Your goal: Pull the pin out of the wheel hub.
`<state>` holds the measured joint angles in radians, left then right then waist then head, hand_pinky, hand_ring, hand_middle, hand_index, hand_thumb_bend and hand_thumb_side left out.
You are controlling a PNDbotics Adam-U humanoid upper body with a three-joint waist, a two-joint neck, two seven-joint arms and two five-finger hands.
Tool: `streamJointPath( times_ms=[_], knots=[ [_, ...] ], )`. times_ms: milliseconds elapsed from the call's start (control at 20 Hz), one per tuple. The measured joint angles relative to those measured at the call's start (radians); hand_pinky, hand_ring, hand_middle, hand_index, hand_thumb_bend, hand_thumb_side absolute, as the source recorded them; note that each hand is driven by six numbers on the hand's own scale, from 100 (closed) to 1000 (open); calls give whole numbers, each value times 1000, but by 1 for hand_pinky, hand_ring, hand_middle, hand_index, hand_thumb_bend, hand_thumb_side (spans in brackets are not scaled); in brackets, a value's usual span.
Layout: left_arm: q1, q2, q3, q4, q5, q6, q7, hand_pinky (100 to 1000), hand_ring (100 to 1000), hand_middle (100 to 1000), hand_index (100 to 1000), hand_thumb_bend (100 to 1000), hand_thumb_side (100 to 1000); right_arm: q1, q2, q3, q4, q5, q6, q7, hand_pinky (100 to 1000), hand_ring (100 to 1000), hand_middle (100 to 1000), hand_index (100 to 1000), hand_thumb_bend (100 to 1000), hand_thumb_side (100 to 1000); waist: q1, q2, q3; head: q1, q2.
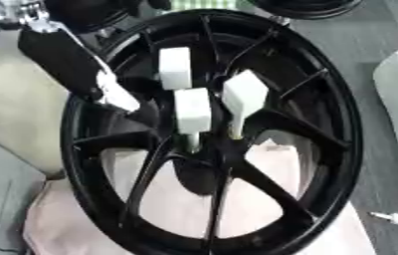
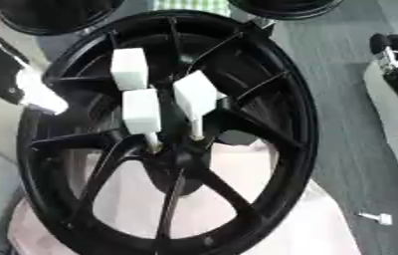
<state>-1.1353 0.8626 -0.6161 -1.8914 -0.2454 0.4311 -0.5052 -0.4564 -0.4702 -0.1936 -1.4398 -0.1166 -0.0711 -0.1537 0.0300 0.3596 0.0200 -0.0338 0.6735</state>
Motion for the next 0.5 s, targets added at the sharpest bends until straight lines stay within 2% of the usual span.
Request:
streamJointPath(
  times_ms=[500],
  knots=[
    [8,-54,-3,123,-89,-51,62,745,705,719,789,778,382,9,18,9,0,0,2,4,862,739,665,729,452,545,-1,3,-6,11,-14]
  ],
)
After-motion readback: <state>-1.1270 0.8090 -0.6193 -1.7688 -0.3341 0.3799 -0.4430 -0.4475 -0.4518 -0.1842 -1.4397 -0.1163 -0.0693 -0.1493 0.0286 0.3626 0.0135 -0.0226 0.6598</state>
